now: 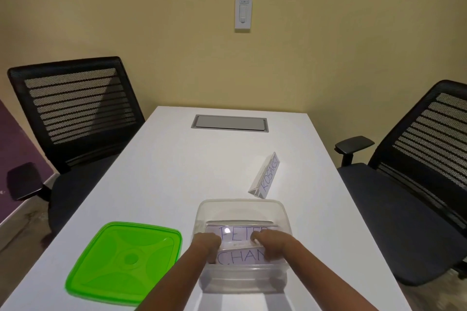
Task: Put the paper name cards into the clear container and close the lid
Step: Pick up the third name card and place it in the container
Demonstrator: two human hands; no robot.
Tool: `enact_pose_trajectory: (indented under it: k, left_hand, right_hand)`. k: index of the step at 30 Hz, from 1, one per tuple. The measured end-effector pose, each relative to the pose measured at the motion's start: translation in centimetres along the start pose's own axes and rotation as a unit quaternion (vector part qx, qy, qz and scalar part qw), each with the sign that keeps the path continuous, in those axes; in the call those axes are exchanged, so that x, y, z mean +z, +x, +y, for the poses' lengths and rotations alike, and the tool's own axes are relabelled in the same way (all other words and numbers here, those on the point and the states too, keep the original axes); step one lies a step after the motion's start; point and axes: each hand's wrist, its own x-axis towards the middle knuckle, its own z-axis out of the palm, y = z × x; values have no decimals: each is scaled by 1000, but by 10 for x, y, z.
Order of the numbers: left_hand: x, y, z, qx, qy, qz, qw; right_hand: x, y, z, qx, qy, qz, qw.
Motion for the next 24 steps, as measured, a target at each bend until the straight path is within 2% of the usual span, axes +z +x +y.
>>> enact_pose_trajectory:
  k: [10, 18, 20, 24]
  left_hand:
    - [11, 1, 1, 10, -21, 46, 999]
    - [9, 0, 3, 12, -37, 41, 998]
    - [-1, -2, 1, 26, -55, 41, 997]
    - [-34, -4, -3, 62, -152, 101, 981]
  right_hand:
    - [15, 5, 1, 11, 26, -6, 1000]
    - [12, 0, 4, -4, 22, 14, 1000]
    - [4, -5, 7, -30, 33, 50, 998]
    - [-22, -18, 14, -75, 64, 198, 975]
